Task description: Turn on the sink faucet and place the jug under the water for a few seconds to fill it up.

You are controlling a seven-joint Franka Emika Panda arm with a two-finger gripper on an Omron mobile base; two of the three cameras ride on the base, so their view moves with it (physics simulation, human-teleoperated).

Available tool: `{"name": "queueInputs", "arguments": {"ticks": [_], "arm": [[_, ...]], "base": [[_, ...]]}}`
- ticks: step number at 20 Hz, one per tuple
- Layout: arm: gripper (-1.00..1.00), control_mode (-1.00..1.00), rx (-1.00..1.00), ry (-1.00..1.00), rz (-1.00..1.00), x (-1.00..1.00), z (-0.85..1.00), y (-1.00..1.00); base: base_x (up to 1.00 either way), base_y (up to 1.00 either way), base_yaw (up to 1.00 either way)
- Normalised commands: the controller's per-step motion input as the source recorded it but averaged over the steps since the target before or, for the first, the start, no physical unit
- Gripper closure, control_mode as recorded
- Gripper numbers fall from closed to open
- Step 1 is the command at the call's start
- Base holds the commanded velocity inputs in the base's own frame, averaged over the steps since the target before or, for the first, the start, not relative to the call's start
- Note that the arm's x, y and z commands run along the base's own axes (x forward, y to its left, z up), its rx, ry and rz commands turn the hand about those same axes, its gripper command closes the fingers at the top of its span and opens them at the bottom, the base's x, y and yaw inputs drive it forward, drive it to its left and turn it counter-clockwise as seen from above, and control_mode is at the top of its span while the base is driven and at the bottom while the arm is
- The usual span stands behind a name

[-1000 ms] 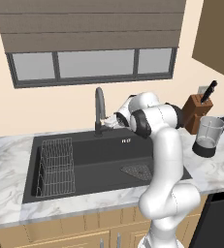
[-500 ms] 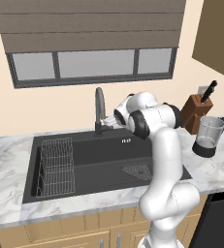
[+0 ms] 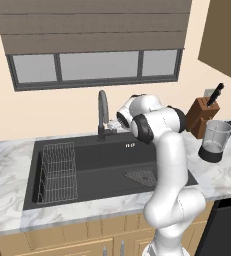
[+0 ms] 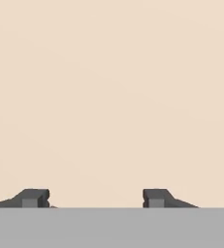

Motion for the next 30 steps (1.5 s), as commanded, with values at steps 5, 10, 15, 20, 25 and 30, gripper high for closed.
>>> {"name": "queueInputs", "arguments": {"ticks": [5,10,15,20,25,30], "arm": [[-1.0,-1.0,0.0,0.03,0.0,-0.01,0.0,-1.0],[-1.0,-1.0,0.01,0.01,0.0,-0.1,0.0,-1.0],[-1.0,-1.0,0.0,0.01,-0.01,-0.21,0.0,-1.0],[-1.0,-1.0,0.0,0.01,-0.02,-0.28,0.0,-1.0],[-1.0,-1.0,0.0,0.0,-0.01,-0.25,0.01,-1.0],[-1.0,-1.0,0.0,0.0,0.0,-0.29,0.27,-1.0]], "base": [[0.0,0.0,0.0],[0.0,0.0,0.0],[0.0,0.0,0.0],[0.0,0.0,0.0],[0.0,0.0,0.0],[0.0,0.0,0.0]]}}
